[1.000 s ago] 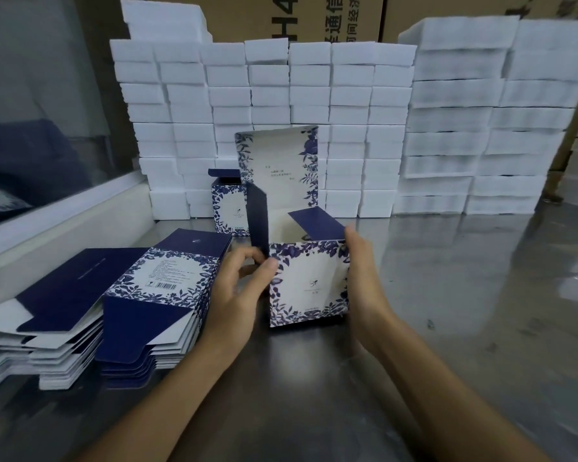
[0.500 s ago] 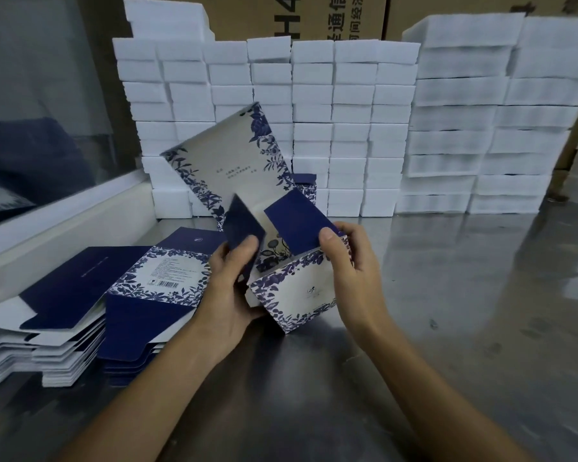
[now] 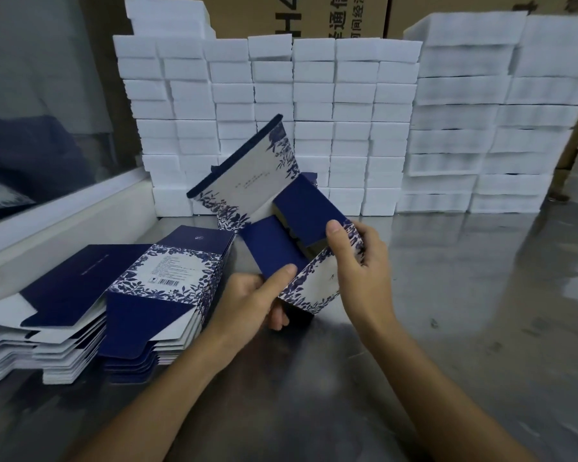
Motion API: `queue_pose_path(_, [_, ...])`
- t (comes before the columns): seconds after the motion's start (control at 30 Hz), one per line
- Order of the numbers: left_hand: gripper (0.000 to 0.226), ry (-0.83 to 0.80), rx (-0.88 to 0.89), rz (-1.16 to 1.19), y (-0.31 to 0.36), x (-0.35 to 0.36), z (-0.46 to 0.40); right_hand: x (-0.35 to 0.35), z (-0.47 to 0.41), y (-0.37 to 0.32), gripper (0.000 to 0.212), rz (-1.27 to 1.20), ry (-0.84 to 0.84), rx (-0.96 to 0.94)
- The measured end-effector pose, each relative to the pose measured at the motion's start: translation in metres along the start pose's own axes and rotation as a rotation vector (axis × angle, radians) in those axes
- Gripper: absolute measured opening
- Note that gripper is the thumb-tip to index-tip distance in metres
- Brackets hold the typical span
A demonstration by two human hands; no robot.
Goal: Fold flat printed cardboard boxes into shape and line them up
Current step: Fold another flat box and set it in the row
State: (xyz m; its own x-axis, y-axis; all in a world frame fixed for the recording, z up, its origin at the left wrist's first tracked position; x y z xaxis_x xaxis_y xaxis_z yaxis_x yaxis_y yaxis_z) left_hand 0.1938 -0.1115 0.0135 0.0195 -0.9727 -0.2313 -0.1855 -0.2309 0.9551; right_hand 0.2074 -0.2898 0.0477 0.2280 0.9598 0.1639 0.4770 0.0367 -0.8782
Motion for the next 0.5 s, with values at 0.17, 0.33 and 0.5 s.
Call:
queue_pose_path(0.17, [0.077, 0.047, 0.026, -0.161, -0.007, -0.003, -0.006, 0.000, 0.003, -0.006, 0.061, 0.061, -0.002, -0.055])
queue_pose_path(0.33, [0.078, 0.009, 0.002, -0.225, -0.014, 0.002, -0.005, 0.001, 0.006, -0.012, 0.057, 0.113, -0.034, -0.109])
queue_pose_path(0.5, [0.077, 0.097, -0.113, -0.048, -0.018, -0.010, -0.006, -0.004, 0.006, -0.015, 0.057, 0.086, -0.025, -0.157])
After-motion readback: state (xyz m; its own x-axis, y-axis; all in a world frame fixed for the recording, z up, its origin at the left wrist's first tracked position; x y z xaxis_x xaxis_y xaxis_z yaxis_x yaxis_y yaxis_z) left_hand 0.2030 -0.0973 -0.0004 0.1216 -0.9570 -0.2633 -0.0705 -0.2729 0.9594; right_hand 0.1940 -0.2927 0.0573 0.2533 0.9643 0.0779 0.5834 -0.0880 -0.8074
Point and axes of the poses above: each hand's wrist, its own z-axis away from the middle knuckle, its own x-axis out of the palm, y = z × x, the point moved 10 cm from there along -z, towards the middle knuckle, and after that the axes turned 9 degrees about -z, right-handed, at the moved point
